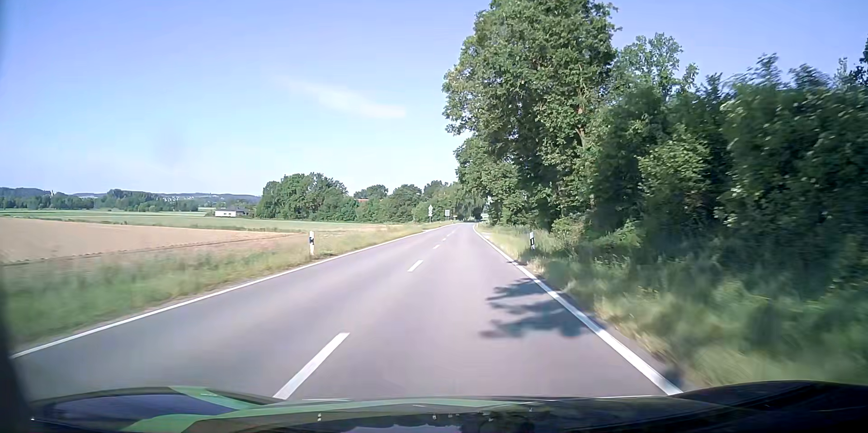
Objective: Follow the waypoints while adhering to traffic rules and regulations
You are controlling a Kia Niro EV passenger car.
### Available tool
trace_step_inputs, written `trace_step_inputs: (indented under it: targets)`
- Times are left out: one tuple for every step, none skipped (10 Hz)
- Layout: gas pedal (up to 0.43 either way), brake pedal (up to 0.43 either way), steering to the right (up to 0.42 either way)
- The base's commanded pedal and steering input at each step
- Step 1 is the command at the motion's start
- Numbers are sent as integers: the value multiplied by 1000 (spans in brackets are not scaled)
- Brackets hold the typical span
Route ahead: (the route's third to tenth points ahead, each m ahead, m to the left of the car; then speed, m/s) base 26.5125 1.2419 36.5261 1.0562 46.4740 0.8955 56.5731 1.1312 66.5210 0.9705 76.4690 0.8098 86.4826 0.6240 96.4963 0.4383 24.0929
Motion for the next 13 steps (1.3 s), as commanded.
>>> trace_step_inputs:
  targets:
    - [220, 0, -1]
    - [220, 0, 0]
    - [220, 0, -1]
    - [220, 0, 0]
    - [220, 0, -1]
    - [220, 0, -1]
    - [220, 0, -1]
    - [220, 0, 0]
    - [228, 0, 0]
    - [228, 0, 3]
    - [228, 0, 3]
    - [228, 0, 3]
    - [228, 0, 3]
